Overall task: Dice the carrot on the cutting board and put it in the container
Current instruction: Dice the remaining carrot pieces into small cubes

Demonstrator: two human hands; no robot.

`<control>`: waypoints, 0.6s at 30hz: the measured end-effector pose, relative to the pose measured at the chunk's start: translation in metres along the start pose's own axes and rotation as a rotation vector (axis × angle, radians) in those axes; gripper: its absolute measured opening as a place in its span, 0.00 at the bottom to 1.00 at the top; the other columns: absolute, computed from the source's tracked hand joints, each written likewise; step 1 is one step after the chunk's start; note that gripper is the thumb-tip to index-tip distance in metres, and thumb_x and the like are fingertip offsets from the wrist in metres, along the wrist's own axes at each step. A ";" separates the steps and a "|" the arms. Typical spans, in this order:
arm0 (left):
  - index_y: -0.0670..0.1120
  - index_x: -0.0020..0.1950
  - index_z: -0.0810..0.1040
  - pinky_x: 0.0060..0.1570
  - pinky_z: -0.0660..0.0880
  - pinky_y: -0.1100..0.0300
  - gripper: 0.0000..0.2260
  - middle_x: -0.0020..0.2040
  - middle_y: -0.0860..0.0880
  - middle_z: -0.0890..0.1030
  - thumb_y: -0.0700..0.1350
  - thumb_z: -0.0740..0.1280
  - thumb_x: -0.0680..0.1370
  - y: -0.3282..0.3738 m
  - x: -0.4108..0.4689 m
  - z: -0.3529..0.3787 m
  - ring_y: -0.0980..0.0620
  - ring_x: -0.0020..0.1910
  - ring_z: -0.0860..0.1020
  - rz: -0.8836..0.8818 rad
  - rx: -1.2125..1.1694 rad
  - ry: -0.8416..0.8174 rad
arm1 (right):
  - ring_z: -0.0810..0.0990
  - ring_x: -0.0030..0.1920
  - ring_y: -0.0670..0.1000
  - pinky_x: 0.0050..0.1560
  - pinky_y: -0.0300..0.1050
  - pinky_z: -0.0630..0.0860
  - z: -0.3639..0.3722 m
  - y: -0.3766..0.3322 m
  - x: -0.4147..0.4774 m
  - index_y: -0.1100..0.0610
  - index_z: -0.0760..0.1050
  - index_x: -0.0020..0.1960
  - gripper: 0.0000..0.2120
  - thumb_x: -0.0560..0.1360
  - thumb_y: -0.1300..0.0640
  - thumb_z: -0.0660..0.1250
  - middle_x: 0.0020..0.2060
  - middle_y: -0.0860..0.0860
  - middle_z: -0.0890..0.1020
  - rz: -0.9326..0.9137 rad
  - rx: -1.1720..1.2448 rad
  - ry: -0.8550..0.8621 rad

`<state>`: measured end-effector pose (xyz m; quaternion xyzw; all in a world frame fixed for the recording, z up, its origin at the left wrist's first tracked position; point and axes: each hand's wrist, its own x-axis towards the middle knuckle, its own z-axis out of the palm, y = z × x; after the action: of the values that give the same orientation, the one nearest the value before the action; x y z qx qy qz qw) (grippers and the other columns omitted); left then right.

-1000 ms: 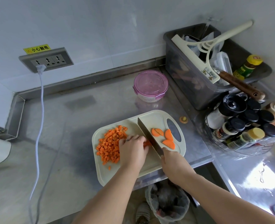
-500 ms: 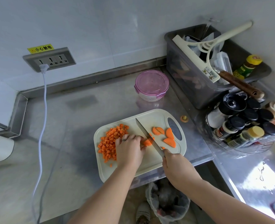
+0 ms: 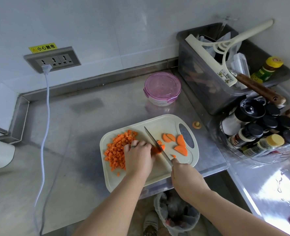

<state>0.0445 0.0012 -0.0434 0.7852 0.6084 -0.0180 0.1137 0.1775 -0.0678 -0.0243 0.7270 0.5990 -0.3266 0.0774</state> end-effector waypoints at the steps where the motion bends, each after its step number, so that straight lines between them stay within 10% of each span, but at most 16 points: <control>1: 0.52 0.59 0.76 0.57 0.60 0.53 0.12 0.58 0.55 0.77 0.54 0.62 0.78 0.001 0.000 0.000 0.49 0.63 0.67 -0.002 -0.001 -0.003 | 0.81 0.44 0.51 0.45 0.48 0.81 0.000 -0.001 0.001 0.56 0.60 0.71 0.22 0.78 0.66 0.56 0.46 0.51 0.80 0.009 0.004 -0.011; 18: 0.53 0.55 0.79 0.54 0.60 0.52 0.16 0.53 0.55 0.78 0.60 0.59 0.77 0.002 -0.005 0.007 0.49 0.59 0.68 -0.042 0.033 0.073 | 0.78 0.37 0.52 0.40 0.48 0.77 -0.005 0.008 0.000 0.54 0.68 0.53 0.10 0.83 0.53 0.50 0.36 0.50 0.76 -0.014 0.154 0.116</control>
<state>0.0462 -0.0053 -0.0486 0.7743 0.6280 -0.0016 0.0782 0.1867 -0.0676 -0.0226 0.7442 0.5808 -0.3295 -0.0158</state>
